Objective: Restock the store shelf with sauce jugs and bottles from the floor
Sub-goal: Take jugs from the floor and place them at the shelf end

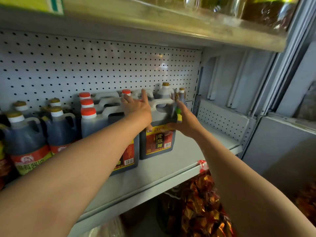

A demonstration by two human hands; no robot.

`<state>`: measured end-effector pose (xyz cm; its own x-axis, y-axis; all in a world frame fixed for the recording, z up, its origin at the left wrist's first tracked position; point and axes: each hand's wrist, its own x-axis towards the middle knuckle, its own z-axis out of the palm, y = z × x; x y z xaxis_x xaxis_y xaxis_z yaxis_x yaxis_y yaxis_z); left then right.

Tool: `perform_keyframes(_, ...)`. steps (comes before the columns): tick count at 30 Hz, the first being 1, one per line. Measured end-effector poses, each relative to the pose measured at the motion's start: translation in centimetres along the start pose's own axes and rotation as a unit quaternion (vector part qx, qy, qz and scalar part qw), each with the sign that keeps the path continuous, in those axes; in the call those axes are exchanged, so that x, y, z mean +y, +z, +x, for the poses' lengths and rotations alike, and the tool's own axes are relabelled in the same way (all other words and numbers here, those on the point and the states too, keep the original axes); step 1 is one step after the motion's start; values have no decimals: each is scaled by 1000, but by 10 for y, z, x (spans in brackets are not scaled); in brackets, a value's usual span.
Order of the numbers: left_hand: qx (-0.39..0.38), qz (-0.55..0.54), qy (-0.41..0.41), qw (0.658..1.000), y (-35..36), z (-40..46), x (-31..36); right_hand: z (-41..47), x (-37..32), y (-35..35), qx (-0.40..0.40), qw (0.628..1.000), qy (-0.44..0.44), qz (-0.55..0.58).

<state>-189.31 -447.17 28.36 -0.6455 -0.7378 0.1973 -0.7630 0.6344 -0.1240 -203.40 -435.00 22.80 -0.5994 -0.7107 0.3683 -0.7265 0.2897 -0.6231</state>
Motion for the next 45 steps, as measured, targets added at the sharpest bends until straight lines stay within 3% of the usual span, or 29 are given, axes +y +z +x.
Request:
perform_keyframes(6,119,-133,78,981,1,-53,-17,-67,4,-33,20,993,70,-88)
perform_keyframes(11,109,-195,89,971,29,-113,-11,-126,-12,-46,-1,991,68,-119)
perform_keyframes(20,18,-235,104,966,64,-190,-8,-224,-13,-48,-23,978,125,-164)
perform_keyframes(28,-89,-291,196,932,120,-235,17,-316,0,-28,-14,954,221,-203)
perform_keyframes(36,-197,-276,273,900,217,-280,-2,-420,2,47,-18,918,358,-168)
perform_keyframes(45,-357,-274,321,833,342,-381,-5,-561,20,139,-13,862,501,-79)
